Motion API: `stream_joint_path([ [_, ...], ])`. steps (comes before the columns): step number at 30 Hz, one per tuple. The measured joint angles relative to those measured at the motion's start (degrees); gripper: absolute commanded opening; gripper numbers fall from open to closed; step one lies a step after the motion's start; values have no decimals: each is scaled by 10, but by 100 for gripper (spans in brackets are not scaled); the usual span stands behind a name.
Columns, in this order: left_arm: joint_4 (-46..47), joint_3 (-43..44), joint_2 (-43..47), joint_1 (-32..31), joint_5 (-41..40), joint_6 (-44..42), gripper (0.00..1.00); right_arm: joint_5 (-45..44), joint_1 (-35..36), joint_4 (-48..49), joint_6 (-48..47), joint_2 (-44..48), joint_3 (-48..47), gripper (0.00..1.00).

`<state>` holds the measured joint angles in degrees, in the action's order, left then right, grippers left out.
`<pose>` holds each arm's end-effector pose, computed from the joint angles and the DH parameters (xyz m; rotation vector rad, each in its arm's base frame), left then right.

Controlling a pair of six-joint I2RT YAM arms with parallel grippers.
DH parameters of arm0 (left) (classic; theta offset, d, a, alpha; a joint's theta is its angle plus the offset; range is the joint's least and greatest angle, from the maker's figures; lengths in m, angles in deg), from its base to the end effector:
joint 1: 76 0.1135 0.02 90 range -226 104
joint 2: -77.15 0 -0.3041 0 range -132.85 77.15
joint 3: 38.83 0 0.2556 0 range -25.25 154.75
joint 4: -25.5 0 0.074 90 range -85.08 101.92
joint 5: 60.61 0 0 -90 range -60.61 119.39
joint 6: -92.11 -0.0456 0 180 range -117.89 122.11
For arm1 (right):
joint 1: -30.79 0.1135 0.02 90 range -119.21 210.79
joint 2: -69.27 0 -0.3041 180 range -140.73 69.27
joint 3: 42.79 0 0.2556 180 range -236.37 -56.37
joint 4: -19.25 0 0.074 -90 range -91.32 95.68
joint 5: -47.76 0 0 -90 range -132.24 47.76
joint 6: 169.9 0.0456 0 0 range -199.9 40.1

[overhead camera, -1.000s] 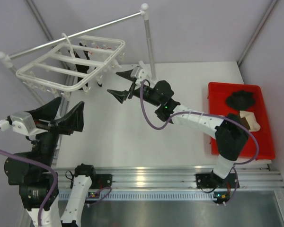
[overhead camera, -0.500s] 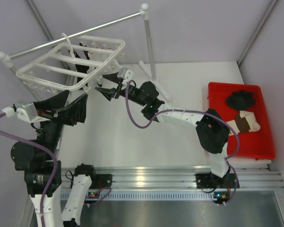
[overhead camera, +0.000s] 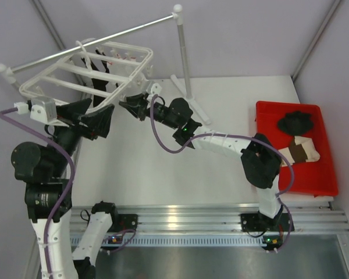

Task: Clip the socks to the hanger
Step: Open the clamp at the hanger.

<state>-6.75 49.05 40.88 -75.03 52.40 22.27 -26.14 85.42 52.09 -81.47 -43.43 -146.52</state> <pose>0.0433 -0.0171 0.5322 0.1217 1.2731 -0.5358 0.2777 0.4130 0.4019 -0.7949 0.9354 0.9748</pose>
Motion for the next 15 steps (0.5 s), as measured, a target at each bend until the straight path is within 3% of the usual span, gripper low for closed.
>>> stream_joint_path([
  [2,-21,28,-26,0,6,-8,83,0,0,-23,-4,3,0,0],
  [15,-153,125,-116,0,81,8,71,5,0,-237,-17,29,-94,0],
])
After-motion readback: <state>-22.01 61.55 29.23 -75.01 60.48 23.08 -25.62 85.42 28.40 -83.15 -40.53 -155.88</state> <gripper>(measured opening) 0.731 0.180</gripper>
